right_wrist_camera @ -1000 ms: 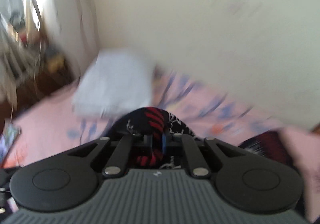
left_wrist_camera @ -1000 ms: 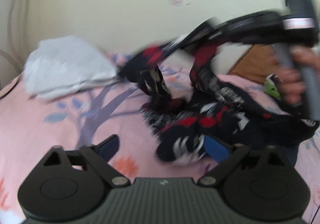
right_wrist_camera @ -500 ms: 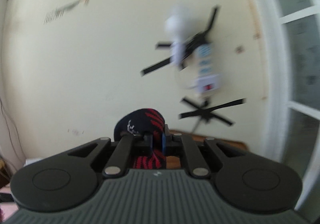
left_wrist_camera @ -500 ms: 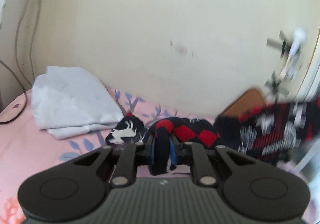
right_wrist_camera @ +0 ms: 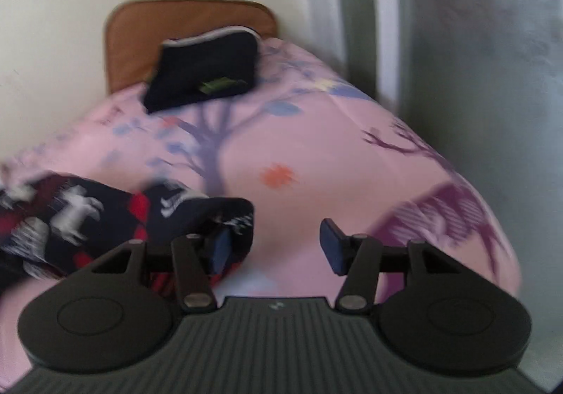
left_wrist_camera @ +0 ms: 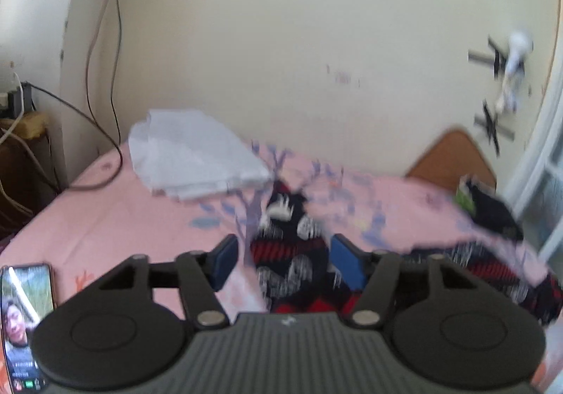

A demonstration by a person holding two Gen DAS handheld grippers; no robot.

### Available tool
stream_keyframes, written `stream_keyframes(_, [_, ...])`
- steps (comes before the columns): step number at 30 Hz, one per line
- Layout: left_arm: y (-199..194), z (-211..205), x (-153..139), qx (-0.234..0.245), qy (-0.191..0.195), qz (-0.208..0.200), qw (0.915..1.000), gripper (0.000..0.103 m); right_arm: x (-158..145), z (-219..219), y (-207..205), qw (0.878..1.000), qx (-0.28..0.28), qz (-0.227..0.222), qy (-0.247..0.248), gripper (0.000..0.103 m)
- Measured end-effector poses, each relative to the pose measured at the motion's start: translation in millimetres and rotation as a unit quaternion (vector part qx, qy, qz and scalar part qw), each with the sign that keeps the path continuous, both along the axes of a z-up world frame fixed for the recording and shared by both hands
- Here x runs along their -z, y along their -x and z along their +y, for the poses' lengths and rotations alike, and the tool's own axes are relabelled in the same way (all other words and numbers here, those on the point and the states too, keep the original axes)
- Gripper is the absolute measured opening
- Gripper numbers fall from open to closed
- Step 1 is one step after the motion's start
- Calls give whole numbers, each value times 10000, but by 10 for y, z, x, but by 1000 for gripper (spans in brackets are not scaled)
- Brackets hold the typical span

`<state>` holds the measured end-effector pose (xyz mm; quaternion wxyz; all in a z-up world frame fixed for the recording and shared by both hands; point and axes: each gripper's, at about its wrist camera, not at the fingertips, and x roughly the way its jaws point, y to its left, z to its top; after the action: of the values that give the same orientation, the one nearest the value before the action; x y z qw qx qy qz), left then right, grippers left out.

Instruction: Fold small clothes

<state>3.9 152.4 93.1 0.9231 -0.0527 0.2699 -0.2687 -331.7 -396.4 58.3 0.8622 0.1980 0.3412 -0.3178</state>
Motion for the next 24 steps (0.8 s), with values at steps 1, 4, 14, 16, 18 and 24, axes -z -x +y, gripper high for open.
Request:
stream_keyframes(1, [21, -40, -63, 4, -8, -113, 9999, 76, -64, 44, -28, 9998, -59, -17, 201, 60])
stream_keyframes(4, [47, -239, -41, 161, -235, -318, 9991, 91, -133, 150, -74, 9975, -407, 9, 579, 70])
stream_keyframes(14, [-244, -860, 676, 780, -829, 791, 9903, 59, -110, 654, 100, 9745, -1940, 836, 749, 77])
stream_keyframes(16, [-223, -892, 738, 789, -990, 735, 9892, 47, -302, 629, 127, 9804, -1884, 107, 565, 77])
stream_keyframes(18, [-187, -889, 733, 795, -992, 710, 9893, 23, -438, 556, 22, 9784, -1976, -498, 357, 78])
stream_keyframes(24, [-20, -581, 647, 532, -523, 826, 9938, 12, -483, 598, -1184, 9440, -3115, -1091, -15, 78])
